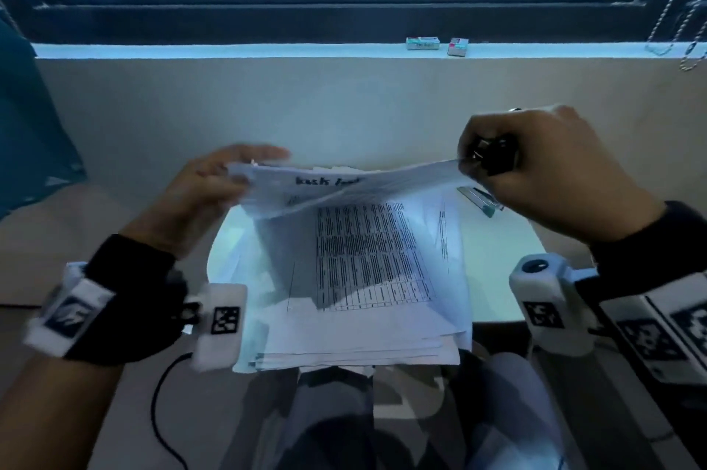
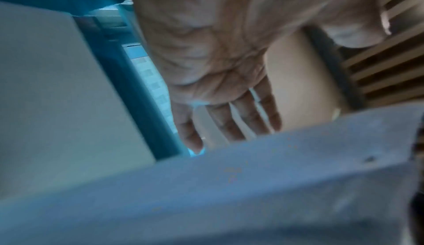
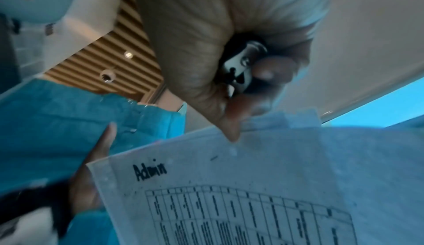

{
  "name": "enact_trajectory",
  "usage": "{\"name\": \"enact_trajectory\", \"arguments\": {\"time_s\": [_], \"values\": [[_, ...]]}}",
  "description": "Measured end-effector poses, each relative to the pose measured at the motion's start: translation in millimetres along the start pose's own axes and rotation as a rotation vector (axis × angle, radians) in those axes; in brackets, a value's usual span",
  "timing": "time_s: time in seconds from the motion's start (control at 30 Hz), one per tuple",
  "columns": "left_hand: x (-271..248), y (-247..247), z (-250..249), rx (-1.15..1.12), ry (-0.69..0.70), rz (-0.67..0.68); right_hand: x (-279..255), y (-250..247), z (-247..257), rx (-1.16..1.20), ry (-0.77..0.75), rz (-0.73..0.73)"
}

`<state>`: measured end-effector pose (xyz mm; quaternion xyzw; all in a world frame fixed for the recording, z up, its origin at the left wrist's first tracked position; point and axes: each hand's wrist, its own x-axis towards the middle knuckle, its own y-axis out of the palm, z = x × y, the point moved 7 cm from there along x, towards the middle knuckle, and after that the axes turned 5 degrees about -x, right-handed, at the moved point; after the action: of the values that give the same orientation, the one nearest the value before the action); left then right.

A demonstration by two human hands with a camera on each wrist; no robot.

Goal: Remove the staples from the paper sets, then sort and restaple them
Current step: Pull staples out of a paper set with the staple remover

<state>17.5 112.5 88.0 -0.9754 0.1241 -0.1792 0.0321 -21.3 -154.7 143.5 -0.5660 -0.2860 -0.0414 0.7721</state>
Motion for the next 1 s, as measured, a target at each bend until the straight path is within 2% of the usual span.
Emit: {"name": "enact_trajectory", "arguments": {"time_s": [0.03, 0.07, 0.13, 0.17, 0.23, 0.27, 0.37, 0.43, 0.5, 0.6, 0.7, 0.8, 0.87, 0.93, 1.0], "values": [[0, -2, -14, -0.032, -0.005, 0.039, -2, -2, 3, -0.018, 0.000, -0.026], [-3, 3, -33, -0.022, 0.055, 0.119, -5, -3, 8, -0.041, -0.007, -0.046], [-11, 32, -64, 0.255, 0.150, 0.290, -9, 2, 24, -0.094, -0.035, -0.053], [-14, 47, -63, 0.459, 0.090, 0.331, -10, 5, 32, -0.116, -0.057, -0.049], [-18, 75, -54, 0.935, 0.029, 0.300, -10, 9, 44, -0.142, -0.096, -0.047], [-19, 87, -48, 1.103, 0.058, 0.270, -10, 8, 47, -0.144, -0.107, -0.039], [-18, 104, -33, 1.379, 0.159, 0.225, -9, 9, 44, -0.175, -0.118, 0.027], [-14, 100, -28, 1.495, 0.112, 0.220, -12, 18, 38, -0.268, -0.141, 0.128], [-10, 100, -25, 1.478, 0.054, 0.301, -15, 29, 33, -0.407, -0.190, 0.254], [-1, 94, -22, 1.199, -0.125, 0.498, -19, 38, 26, -0.388, -0.199, 0.476], [4, 96, -9, 0.906, -0.216, 0.696, -19, 45, 19, -0.318, -0.187, 0.511], [5, 95, 3, 0.714, -0.378, 0.659, -9, 54, 7, -0.176, -0.067, 0.547], [7, 99, 12, 0.788, -0.365, 0.634, -4, 63, 2, -0.103, -0.025, 0.626], [10, 110, 13, 1.018, -0.246, 0.629, 0, 70, 4, -0.095, -0.040, 0.699], [12, 119, 7, 1.114, -0.151, 0.591, 3, 74, 7, -0.161, -0.070, 0.727]]}}
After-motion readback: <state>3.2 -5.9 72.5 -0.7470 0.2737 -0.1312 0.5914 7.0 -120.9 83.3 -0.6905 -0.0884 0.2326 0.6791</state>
